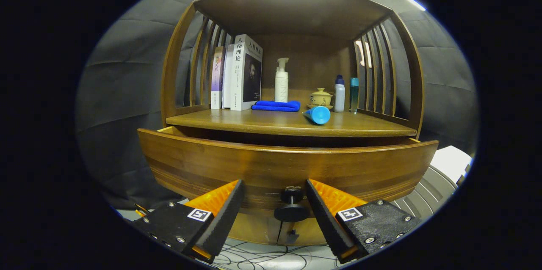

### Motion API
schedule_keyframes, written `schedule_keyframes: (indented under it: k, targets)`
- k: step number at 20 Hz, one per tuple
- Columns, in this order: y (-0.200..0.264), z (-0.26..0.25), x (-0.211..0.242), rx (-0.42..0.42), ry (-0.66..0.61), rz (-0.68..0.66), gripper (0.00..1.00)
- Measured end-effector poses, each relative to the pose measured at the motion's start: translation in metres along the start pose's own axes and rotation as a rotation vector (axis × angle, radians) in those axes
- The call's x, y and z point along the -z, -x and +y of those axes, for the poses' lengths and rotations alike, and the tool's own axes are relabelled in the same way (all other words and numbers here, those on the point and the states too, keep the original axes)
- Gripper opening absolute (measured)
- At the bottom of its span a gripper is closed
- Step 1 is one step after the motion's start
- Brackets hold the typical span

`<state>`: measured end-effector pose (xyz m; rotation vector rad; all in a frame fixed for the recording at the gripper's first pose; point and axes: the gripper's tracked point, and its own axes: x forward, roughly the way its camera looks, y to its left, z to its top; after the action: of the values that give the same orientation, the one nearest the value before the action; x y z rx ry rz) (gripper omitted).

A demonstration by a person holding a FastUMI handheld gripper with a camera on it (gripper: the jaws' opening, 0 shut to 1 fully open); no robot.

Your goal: Pull open the drawer, take out the items inside it, and place them on the countertop above the cabinet.

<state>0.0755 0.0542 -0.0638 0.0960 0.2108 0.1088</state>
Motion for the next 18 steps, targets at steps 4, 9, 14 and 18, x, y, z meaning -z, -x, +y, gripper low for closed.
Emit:
schedule_keyframes:
  k: [4,9,14,18]
  targets:
    - [-0.009,-0.001,-0.001,-0.006,0.002,-0.003,0.93]
    - [-0.024,-0.004,-0.002,-0.014,0.027,-0.019,0.93]
    - [-0.042,-0.005,-0.005,-0.035,0.0,-0.032,0.93]
    - [-0.051,-0.006,-0.007,-0.038,-0.004,-0.044,0.93]
